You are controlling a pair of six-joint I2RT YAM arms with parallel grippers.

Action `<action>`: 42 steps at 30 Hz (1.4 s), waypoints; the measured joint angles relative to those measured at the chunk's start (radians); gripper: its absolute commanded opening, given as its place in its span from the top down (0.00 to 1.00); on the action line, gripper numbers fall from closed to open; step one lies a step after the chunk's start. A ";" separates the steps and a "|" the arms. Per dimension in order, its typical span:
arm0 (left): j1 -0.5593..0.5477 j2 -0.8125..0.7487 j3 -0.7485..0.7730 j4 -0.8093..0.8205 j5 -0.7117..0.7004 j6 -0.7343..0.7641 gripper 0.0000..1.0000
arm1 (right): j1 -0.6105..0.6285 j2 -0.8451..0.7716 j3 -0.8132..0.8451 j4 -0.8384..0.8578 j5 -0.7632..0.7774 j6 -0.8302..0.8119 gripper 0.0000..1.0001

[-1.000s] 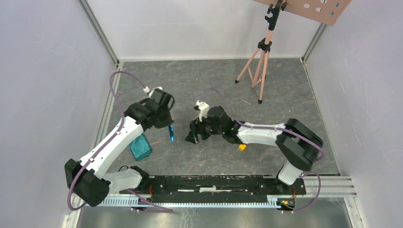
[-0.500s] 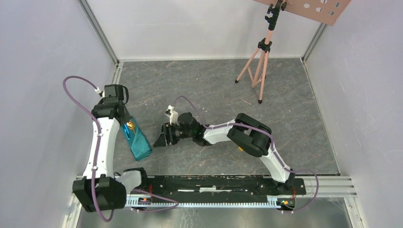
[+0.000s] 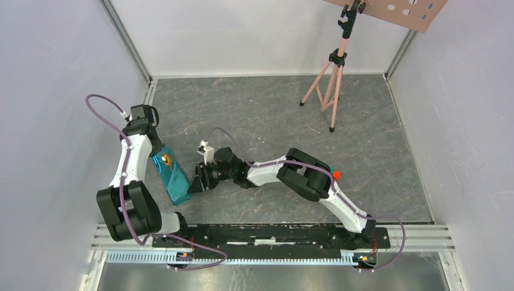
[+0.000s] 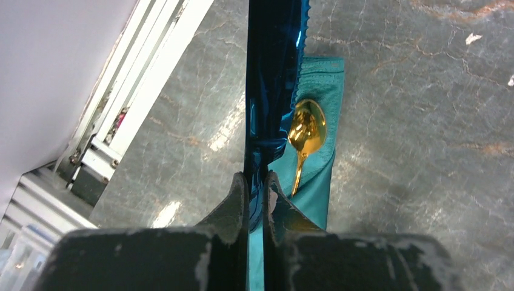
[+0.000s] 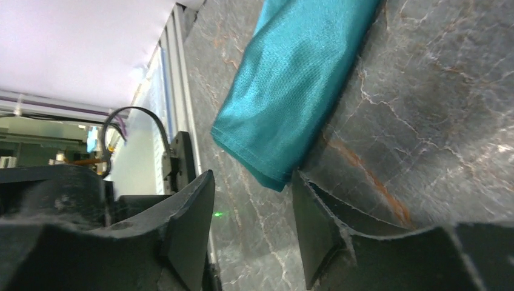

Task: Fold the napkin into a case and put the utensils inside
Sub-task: Insert the knife into the folded napkin.

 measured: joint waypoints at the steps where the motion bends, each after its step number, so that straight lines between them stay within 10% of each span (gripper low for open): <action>1: 0.001 0.016 -0.006 0.023 0.000 0.000 0.98 | 0.004 0.013 0.012 -0.012 -0.005 -0.004 0.39; 42: 0.037 0.171 -0.106 0.043 0.083 -0.002 0.98 | 0.035 0.035 0.056 -0.098 0.031 -0.095 0.56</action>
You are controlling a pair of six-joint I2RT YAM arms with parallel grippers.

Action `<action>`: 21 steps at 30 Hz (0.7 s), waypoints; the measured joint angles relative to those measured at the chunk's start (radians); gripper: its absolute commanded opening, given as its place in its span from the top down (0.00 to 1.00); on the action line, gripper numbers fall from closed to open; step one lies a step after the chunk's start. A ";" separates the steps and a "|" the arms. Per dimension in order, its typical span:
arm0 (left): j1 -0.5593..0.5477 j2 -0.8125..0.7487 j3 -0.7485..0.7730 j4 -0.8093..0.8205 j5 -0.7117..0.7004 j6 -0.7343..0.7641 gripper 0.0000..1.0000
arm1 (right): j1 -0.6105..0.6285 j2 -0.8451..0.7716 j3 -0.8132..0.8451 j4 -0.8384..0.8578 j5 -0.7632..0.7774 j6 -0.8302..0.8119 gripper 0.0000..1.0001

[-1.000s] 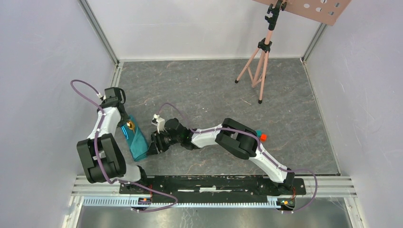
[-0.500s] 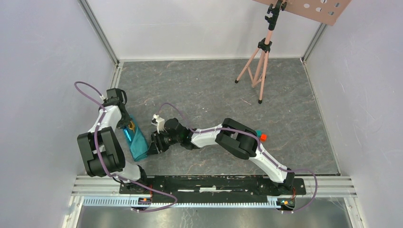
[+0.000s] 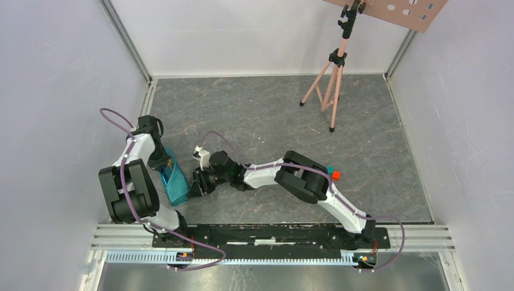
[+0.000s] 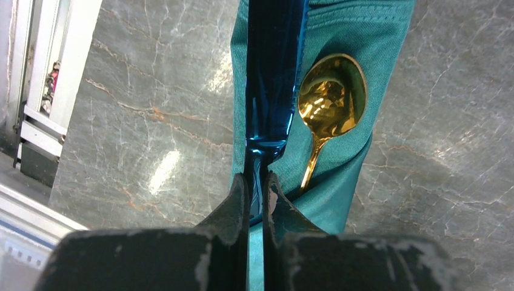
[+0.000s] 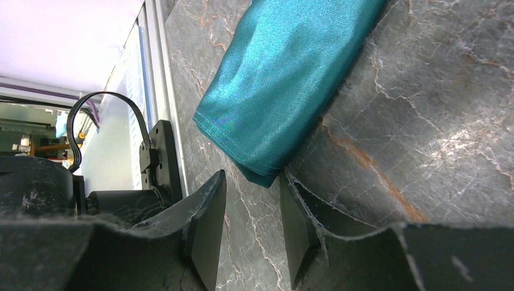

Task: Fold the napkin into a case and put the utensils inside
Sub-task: Insert the knife into the folded napkin.

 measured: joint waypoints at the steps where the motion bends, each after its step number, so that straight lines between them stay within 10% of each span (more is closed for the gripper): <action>1: 0.000 0.003 0.003 -0.010 0.001 0.000 0.98 | 0.000 0.000 0.000 0.000 0.001 -0.002 0.56; 21: 0.000 0.098 0.061 -0.154 0.022 -0.008 0.98 | 0.001 0.000 0.003 -0.008 0.004 -0.010 0.57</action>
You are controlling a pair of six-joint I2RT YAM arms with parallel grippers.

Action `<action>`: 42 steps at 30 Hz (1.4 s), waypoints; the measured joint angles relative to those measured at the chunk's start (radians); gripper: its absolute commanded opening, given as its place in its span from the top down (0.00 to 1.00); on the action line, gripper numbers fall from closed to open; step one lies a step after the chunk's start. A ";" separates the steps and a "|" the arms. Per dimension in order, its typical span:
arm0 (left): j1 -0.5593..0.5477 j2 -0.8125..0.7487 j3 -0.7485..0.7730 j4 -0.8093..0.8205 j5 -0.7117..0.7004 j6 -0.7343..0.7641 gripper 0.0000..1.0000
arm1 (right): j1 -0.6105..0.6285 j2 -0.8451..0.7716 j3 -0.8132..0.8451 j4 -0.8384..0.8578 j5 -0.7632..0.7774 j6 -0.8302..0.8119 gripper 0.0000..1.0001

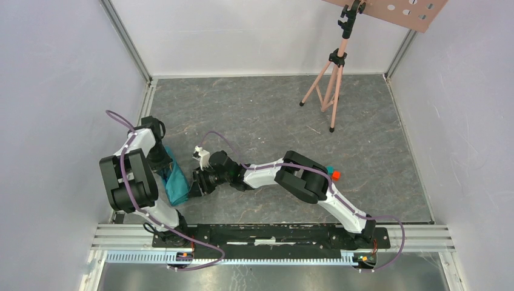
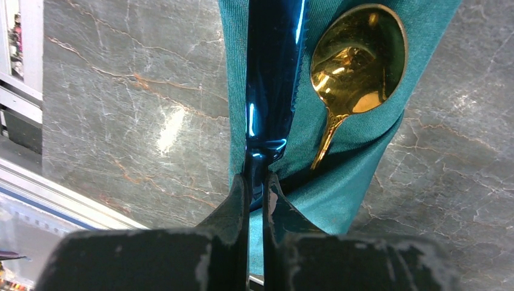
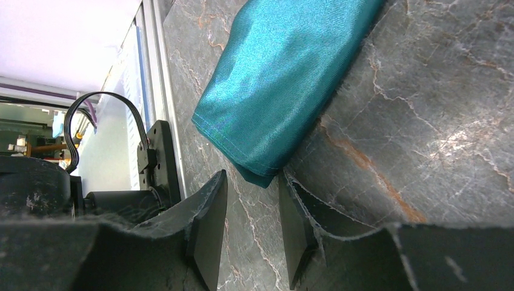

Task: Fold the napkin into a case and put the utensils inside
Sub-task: Insert the knife into the folded napkin.

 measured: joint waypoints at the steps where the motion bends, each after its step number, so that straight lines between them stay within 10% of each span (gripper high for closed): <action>1: 0.000 0.007 0.000 0.000 0.000 -0.010 0.98 | 0.000 0.000 0.000 0.000 0.000 0.000 0.58; 21: 0.000 0.020 -0.028 0.000 0.037 -0.098 0.98 | 0.000 0.000 0.002 -0.006 0.008 -0.003 0.59; 30: 0.001 0.012 0.000 -0.057 0.051 -0.098 0.53 | 0.000 0.000 0.006 -0.013 0.008 -0.005 0.59; 42: 0.001 -0.150 0.148 -0.158 0.026 -0.097 0.39 | 0.000 0.000 0.011 -0.019 0.008 -0.008 0.53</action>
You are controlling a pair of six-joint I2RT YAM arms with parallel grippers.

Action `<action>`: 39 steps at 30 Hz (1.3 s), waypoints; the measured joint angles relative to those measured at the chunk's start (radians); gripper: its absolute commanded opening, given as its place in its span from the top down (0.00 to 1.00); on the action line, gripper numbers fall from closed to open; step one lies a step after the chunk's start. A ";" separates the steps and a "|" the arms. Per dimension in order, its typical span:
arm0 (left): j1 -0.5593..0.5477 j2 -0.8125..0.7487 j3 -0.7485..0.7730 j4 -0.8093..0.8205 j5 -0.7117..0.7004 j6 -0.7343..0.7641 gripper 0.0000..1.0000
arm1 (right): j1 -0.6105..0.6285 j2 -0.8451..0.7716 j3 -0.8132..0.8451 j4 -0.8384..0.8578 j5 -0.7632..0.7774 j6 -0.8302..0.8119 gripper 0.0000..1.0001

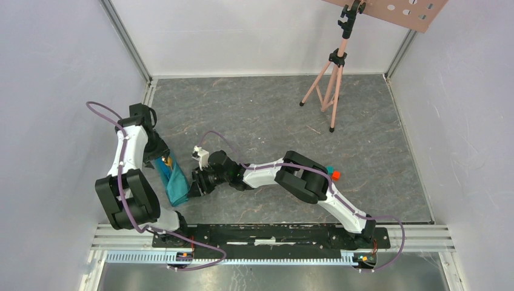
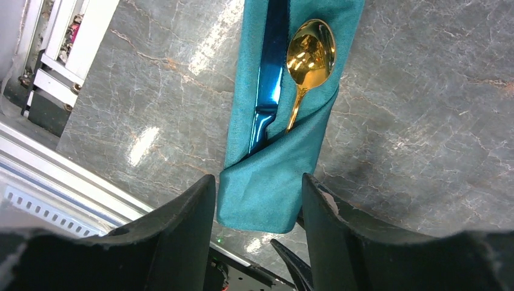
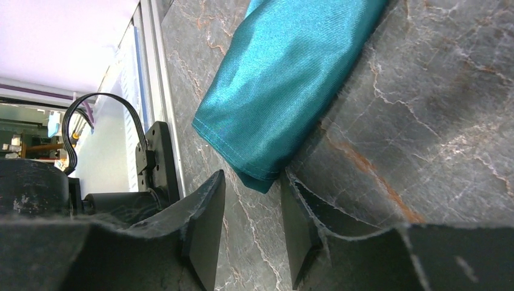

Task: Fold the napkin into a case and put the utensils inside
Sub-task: Insert the knife into the folded napkin, then reset both arms

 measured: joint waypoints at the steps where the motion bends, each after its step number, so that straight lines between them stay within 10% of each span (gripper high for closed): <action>1: 0.000 -0.003 0.003 0.002 0.001 0.000 0.38 | 0.000 0.000 0.001 -0.001 0.001 -0.002 0.52; 14: -0.023 -0.146 -0.015 0.050 0.046 0.000 0.23 | -0.013 -0.051 0.012 -0.113 0.027 -0.113 0.24; 19: -0.190 -0.309 -0.005 0.098 0.080 0.001 0.22 | -0.050 -0.219 -0.080 -0.298 0.135 -0.254 0.14; 29: -0.504 -0.554 0.080 0.316 0.428 0.017 0.21 | -0.206 -0.966 -0.428 -0.632 0.434 -0.568 0.02; 39: -0.508 -0.695 0.332 0.649 0.663 -0.054 0.10 | -0.192 -1.474 -0.209 -0.819 0.622 -0.731 0.02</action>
